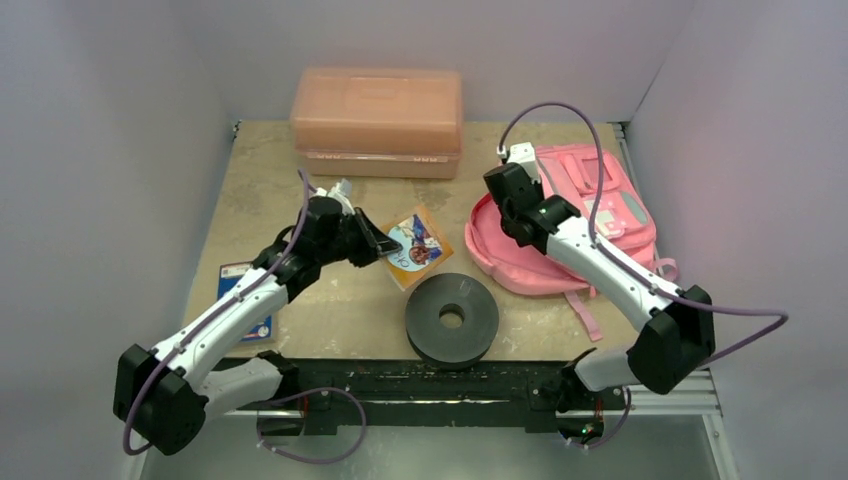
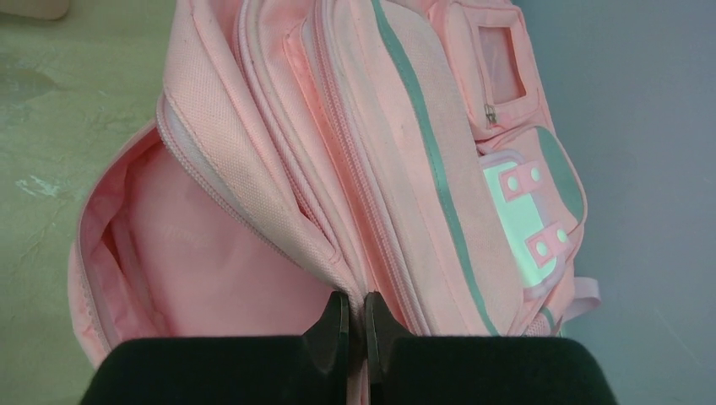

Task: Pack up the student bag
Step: Place the book in the student bag.

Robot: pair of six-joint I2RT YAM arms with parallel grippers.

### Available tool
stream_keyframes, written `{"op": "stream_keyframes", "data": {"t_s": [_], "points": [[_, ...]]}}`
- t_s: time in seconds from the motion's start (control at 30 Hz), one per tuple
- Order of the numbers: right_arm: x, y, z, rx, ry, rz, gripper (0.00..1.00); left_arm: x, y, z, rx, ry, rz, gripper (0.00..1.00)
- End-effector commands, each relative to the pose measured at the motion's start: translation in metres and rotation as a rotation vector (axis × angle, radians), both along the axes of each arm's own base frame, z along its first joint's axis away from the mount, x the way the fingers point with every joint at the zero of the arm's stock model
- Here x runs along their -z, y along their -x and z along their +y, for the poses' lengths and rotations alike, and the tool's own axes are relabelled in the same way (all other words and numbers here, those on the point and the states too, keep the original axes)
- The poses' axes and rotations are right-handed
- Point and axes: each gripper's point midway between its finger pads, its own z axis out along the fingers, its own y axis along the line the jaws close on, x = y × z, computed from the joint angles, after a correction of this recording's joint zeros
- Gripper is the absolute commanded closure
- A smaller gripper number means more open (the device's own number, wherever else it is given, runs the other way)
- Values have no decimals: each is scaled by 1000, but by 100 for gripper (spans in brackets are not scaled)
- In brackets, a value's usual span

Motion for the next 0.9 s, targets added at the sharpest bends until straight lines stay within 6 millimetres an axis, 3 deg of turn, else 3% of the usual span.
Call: {"op": "stream_keyframes", "data": {"t_s": [0.0,0.2,0.37,0.5,0.7,0.87], "points": [[-36,-4,-4,-28,-128,-124,100,-26,-7,-40,112,225,8,100],[-64,-3,-23,11,-257,-228,100,-51,-21,-89,257,372,2,100],[-86,-2,-30,41,-337,-300,100,-55,-33,-152,336,469,97,100],[-93,-4,-31,47,-348,-317,100,-59,-50,-202,381,575,130,100],[-90,-3,-26,34,-381,-317,100,-31,-67,-266,350,530,216,100],[-88,-2,-24,23,-392,-314,100,10,-96,-306,237,453,277,100]]}}
